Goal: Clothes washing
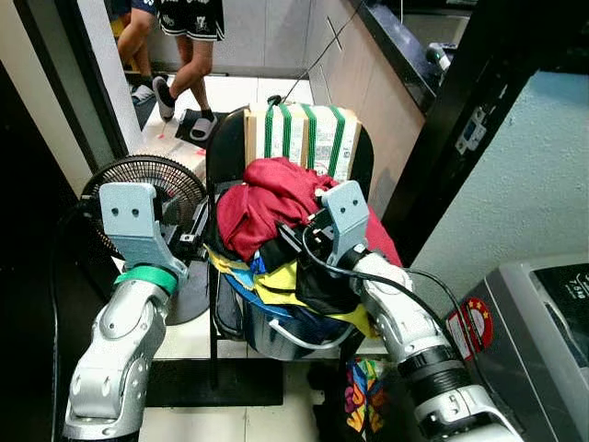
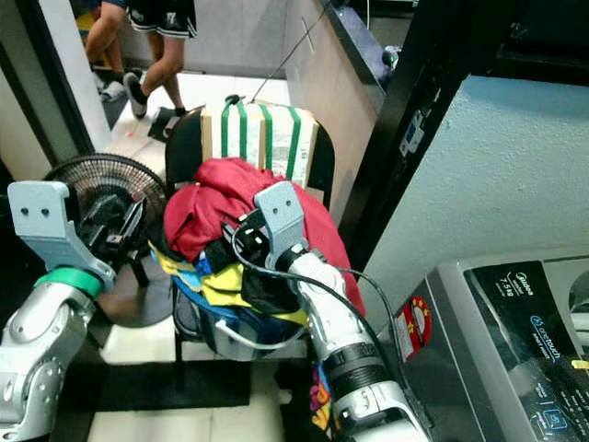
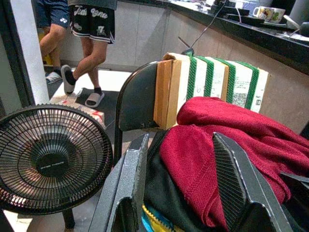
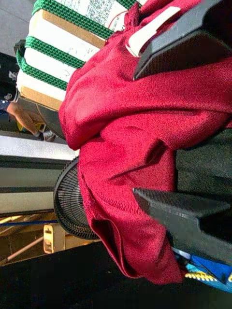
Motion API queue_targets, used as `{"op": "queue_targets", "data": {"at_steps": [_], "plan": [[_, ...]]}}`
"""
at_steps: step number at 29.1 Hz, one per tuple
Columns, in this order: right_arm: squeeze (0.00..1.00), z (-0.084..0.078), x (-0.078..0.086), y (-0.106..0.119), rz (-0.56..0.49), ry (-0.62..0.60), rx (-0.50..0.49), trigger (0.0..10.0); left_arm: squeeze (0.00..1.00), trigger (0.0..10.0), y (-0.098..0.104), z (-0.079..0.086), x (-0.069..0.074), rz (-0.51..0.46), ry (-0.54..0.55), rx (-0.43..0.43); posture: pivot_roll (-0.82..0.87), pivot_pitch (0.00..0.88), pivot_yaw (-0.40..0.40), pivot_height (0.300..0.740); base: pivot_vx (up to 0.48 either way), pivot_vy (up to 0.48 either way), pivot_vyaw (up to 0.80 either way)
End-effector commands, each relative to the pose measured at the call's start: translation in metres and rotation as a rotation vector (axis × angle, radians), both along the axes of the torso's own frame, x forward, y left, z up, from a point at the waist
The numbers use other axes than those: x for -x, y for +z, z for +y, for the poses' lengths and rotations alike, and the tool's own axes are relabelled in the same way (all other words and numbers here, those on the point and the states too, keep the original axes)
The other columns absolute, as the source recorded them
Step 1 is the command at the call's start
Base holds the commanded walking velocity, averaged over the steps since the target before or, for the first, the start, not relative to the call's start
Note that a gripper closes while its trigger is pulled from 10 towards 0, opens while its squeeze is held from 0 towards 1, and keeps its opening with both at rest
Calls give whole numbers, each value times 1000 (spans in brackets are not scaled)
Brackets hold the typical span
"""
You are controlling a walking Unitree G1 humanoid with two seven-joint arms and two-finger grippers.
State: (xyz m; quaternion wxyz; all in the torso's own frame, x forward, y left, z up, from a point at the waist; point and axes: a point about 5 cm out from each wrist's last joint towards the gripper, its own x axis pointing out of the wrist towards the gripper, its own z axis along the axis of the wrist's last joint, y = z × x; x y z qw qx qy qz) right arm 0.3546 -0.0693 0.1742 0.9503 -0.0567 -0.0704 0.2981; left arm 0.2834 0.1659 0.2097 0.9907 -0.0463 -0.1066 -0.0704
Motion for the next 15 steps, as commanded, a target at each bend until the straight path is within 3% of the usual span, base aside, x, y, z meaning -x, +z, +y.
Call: {"op": "queue_targets", "data": {"at_steps": [1, 15], "plan": [[0, 1, 1, -2, 0, 9, -2, 0, 0, 10000, 0, -2, 2, 4, -10, 4, 145, 71, -8, 740, 0, 0, 0], [0, 2, 2, -2, -16, 26, 4, 0, 0, 10000, 1, -1, 3, 9, -10, -4, 147, 65, -11, 740, 0, 0, 0]]}}
